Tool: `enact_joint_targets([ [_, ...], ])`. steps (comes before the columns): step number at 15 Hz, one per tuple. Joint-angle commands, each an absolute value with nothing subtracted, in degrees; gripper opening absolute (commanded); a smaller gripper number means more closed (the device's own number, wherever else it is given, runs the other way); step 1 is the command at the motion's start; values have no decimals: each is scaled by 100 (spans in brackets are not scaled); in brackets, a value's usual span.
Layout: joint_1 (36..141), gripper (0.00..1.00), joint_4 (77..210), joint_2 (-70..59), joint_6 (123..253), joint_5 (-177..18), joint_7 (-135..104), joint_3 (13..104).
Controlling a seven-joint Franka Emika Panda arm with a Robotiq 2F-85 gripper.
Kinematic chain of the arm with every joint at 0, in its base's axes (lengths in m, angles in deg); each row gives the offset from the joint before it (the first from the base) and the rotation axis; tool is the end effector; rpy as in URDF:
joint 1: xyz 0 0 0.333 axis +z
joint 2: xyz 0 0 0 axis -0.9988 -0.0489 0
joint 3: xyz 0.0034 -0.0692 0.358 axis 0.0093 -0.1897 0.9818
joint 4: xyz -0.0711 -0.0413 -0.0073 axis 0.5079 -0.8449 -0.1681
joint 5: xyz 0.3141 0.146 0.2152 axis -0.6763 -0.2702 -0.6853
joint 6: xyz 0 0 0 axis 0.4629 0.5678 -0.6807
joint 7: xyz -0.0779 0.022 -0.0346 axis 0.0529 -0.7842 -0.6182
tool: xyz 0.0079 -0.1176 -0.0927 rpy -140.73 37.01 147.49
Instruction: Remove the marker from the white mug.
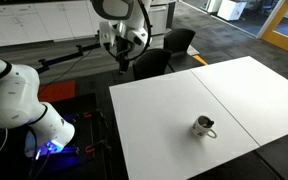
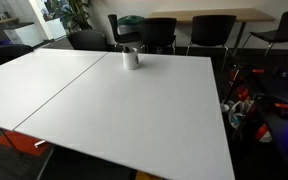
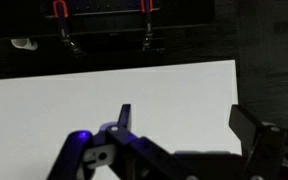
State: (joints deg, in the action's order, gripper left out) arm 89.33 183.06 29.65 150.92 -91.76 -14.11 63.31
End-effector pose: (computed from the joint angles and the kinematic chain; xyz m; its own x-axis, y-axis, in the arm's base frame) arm 0.4045 0.0451 0.4565 0.9569 -0.0717 -0.2814 -0.1074 -0.9877 -0.1134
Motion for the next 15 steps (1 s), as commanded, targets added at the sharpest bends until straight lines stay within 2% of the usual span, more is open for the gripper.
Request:
enact_joint_targets([
  [1, 8893, 100, 18299, 2963, 15082, -9184, -1421, 6365],
  [9, 8893, 100, 18298, 2962, 15081, -9186, -1446, 6359],
  [15, 8785, 100, 18399, 2872, 15969, -8959, -1369, 6353],
])
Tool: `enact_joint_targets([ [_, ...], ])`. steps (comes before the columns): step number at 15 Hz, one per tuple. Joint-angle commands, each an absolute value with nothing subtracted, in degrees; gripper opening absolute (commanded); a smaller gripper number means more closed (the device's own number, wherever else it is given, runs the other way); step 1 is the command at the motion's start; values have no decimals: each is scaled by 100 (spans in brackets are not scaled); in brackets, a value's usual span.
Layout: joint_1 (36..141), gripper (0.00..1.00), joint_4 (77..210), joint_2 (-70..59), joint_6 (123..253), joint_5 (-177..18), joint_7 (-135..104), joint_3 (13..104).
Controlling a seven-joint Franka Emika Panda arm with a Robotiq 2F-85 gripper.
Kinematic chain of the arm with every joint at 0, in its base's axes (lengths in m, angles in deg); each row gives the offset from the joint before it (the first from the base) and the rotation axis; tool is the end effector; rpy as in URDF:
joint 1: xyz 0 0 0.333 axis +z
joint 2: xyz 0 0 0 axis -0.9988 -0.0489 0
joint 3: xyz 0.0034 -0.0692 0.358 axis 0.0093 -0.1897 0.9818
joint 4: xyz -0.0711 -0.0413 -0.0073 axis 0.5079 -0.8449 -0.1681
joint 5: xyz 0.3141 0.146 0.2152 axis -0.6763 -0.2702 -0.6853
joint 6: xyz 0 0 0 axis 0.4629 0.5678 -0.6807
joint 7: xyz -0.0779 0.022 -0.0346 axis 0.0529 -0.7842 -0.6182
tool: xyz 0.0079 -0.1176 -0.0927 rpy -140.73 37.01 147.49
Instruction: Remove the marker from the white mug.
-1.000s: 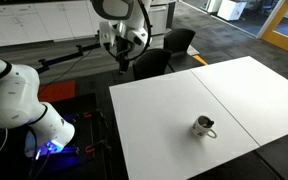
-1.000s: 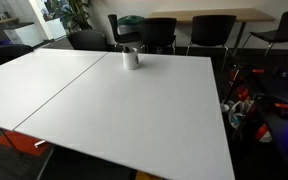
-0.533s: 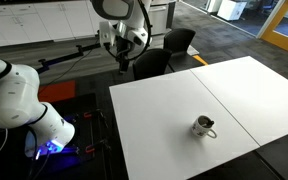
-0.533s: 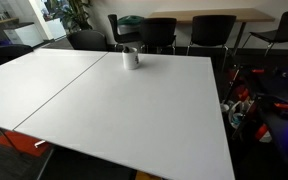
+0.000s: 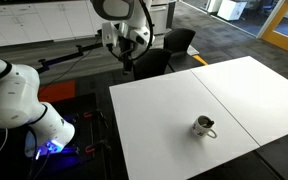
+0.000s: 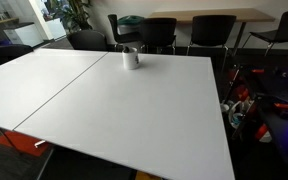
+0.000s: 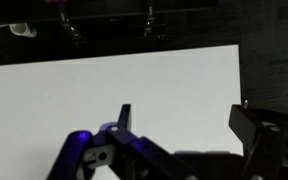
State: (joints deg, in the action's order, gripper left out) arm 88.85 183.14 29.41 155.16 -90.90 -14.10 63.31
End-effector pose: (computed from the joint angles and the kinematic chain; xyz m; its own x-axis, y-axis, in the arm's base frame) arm 0.4173 0.0390 0.4575 0.9729 -0.0875 -0.2142 -0.1122 -0.9880 -0.1063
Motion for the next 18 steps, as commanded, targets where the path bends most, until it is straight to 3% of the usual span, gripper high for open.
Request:
enact_joint_targets([
  [1, 8751, 100, 18459, 2842, 16261, -8867, -1353, 6353],
  [12, 8294, 100, 19027, 2086, 20212, -7498, -870, 6324],
  [18, 7617, 100, 18710, 1254, 21720, -5558, 1090, 6340],
])
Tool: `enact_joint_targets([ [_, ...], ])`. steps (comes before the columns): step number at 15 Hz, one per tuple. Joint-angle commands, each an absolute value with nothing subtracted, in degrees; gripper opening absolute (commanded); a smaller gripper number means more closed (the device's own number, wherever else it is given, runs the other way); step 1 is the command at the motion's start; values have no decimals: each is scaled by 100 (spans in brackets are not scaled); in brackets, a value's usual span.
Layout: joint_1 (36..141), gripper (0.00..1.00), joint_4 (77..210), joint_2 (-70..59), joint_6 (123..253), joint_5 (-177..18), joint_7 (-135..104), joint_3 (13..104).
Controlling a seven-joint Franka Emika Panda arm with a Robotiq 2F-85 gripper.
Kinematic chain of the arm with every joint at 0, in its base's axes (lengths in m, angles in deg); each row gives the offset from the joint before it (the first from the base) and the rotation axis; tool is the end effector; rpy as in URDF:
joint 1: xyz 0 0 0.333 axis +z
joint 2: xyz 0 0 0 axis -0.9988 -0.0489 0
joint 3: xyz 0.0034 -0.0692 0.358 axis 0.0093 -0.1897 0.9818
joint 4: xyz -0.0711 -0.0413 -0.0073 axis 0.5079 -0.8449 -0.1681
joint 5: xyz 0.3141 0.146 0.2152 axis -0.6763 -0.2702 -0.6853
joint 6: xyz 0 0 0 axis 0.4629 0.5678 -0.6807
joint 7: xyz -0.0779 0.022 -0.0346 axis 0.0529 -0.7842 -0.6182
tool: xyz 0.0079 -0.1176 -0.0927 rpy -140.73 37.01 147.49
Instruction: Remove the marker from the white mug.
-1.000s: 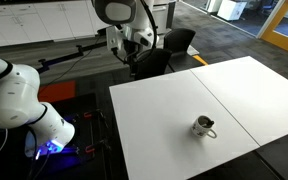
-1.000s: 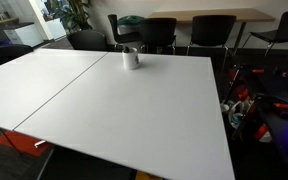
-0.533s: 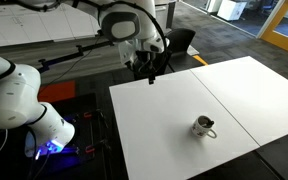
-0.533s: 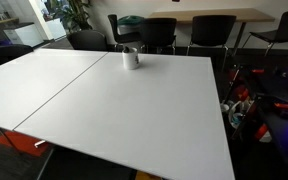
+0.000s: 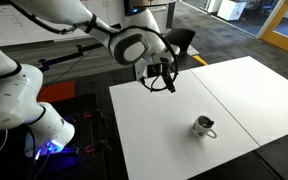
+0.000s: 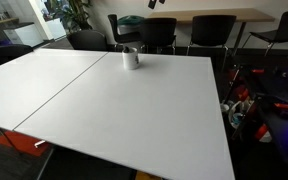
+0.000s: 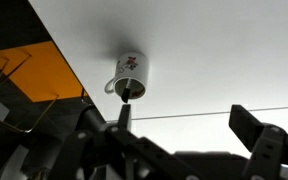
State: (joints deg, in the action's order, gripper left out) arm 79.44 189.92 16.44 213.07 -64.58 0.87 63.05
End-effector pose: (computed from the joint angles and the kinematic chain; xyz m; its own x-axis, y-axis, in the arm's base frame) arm 0.5365 -0.0555 0.3941 0.8669 -0.1736 0.4673 -0.2286 -0.9715 0.0632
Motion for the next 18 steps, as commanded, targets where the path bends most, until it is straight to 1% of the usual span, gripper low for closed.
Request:
enact_joint_targets([
  [1, 7492, 100, 18593, 1153, 21764, -5056, 1612, 6329],
  [4, 7371, 100, 18099, 843, 21486, -3836, 2988, 6258],
  [6, 7390, 100, 17832, 618, 21432, -3431, 3466, 6214],
  [12, 7381, 100, 17394, -164, 21727, -3411, 3813, 6157],
  [18, 7319, 100, 17181, -647, 22064, -3426, 3723, 6091],
])
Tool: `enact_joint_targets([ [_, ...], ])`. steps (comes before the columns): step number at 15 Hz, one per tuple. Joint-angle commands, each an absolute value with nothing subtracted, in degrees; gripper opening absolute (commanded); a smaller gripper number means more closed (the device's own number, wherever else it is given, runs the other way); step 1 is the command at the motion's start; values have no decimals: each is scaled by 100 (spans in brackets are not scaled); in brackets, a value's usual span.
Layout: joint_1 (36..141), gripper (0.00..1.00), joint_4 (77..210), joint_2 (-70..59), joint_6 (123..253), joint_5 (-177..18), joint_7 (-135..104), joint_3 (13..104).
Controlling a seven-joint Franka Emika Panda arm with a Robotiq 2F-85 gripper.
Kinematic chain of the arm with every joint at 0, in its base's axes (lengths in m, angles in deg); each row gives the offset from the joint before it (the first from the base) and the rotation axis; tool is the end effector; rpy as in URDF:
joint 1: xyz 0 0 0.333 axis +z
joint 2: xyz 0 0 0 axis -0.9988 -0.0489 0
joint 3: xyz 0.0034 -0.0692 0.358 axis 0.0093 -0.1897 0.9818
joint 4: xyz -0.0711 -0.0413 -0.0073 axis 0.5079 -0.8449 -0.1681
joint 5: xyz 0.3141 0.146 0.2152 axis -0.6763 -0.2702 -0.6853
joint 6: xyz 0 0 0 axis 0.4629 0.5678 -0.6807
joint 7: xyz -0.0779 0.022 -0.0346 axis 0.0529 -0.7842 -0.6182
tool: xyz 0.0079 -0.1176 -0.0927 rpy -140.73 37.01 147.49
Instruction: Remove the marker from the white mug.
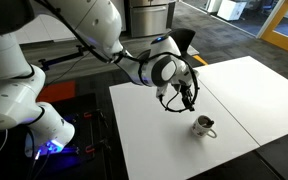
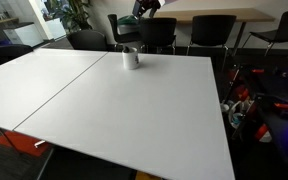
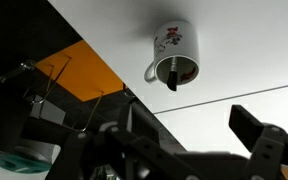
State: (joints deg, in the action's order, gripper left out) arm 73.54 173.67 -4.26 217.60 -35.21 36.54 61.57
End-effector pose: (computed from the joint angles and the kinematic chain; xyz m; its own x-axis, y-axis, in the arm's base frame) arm 0.6285 -0.1263 0.3188 0.7520 -0.3703 0.5454 -0.4837 -0.8721 0.0747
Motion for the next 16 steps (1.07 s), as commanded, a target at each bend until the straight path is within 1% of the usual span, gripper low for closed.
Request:
enact_joint_targets([
  [1, 7295, 100, 17152, -709, 22140, -3467, 3682, 6094],
  [5, 7143, 100, 16991, -981, 22425, -3583, 3450, 6138],
  [10, 7018, 100, 16594, -1363, 22330, -3602, 3348, 6141],
  [16, 6692, 100, 16156, -1749, 22170, -3970, 2715, 6526],
])
